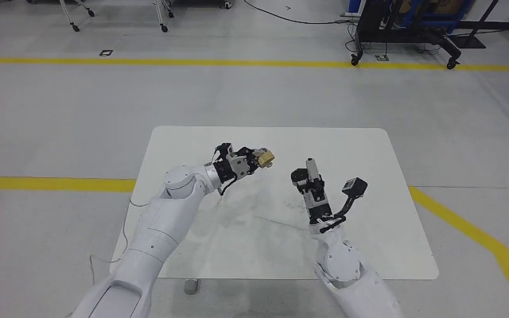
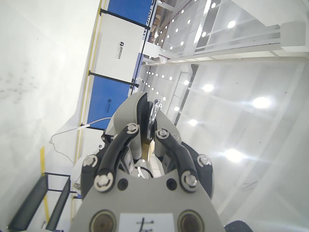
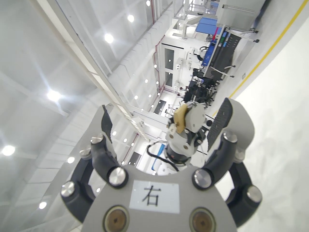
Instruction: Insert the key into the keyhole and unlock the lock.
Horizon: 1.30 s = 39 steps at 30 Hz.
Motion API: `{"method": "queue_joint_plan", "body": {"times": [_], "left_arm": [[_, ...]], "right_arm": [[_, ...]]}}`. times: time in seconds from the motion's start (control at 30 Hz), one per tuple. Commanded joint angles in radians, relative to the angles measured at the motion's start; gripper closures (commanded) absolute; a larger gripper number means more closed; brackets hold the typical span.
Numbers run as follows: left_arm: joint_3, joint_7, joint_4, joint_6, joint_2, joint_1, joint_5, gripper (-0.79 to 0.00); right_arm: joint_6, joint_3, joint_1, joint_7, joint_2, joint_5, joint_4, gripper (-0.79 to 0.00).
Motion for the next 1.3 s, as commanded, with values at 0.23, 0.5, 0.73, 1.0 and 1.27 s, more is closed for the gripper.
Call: {"method": "queue_joint_plan", "body": {"times": [0.23, 0.5, 0.73, 1.0, 1.27], "left_arm": [[0.028, -0.057, 0.07, 0.003, -0.015, -0.036, -0.034, 0.0], [0.043, -0.084, 0.101, 0.002, -0.022, -0.053, -0.037, 0.0], [0.049, -0.098, 0.116, -0.004, -0.025, -0.061, -0.037, 0.0], [0.057, -0.113, 0.118, -0.009, -0.029, -0.064, -0.032, 0.0], [0.045, -0.064, 0.102, -0.088, -0.021, -0.069, 0.034, 0.0]], "right_arm": [[-0.076, -0.013, -0.005, 0.18, 0.004, 0.009, -0.01, 0.0], [-0.071, -0.059, 0.075, 0.103, -0.017, -0.106, 0.095, 0.0], [-0.075, -0.075, 0.099, 0.106, -0.026, -0.107, 0.125, 0.0], [-0.02, -0.085, 0.144, 0.082, -0.039, -0.129, 0.182, 0.0], [-0.063, -0.061, 0.083, 0.159, -0.034, -0.023, 0.129, -0.071]]}}
